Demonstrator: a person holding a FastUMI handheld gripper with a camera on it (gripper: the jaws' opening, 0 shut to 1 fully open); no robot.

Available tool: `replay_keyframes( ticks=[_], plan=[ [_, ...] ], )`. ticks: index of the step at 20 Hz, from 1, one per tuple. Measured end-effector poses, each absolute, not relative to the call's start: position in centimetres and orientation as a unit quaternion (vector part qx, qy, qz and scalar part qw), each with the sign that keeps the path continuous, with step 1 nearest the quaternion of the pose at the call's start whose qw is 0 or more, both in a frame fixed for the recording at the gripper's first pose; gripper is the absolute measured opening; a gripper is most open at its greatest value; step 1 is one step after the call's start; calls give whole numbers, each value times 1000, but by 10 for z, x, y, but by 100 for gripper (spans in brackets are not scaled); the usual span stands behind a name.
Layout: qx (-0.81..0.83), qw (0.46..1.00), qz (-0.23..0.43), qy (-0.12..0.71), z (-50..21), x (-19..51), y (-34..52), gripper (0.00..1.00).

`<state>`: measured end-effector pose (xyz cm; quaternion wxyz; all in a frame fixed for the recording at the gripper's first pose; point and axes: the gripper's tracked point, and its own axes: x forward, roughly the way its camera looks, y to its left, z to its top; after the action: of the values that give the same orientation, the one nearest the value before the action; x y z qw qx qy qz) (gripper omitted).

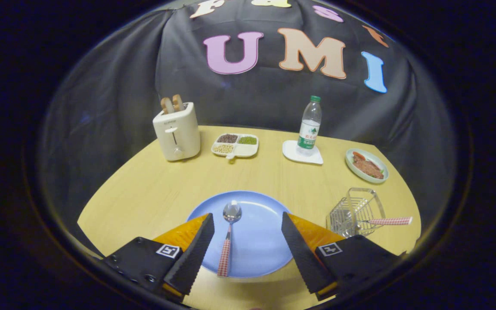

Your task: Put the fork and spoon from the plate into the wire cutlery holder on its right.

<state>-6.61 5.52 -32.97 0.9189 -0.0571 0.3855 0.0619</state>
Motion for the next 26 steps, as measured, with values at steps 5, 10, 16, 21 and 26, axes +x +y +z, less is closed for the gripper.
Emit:
replay_keyframes(
  ticks=[5,10,16,21,26],
  plan=[
    [-78,896,72,431,-366,-81,59,100],
    [-88,871,85,476,-390,-100,62,100],
    [-103,855,105,498,-400,-110,67,61],
    [-121,846,101,509,-403,-114,60,28],
    [-119,835,109,526,-403,-120,53,13]
  ],
)
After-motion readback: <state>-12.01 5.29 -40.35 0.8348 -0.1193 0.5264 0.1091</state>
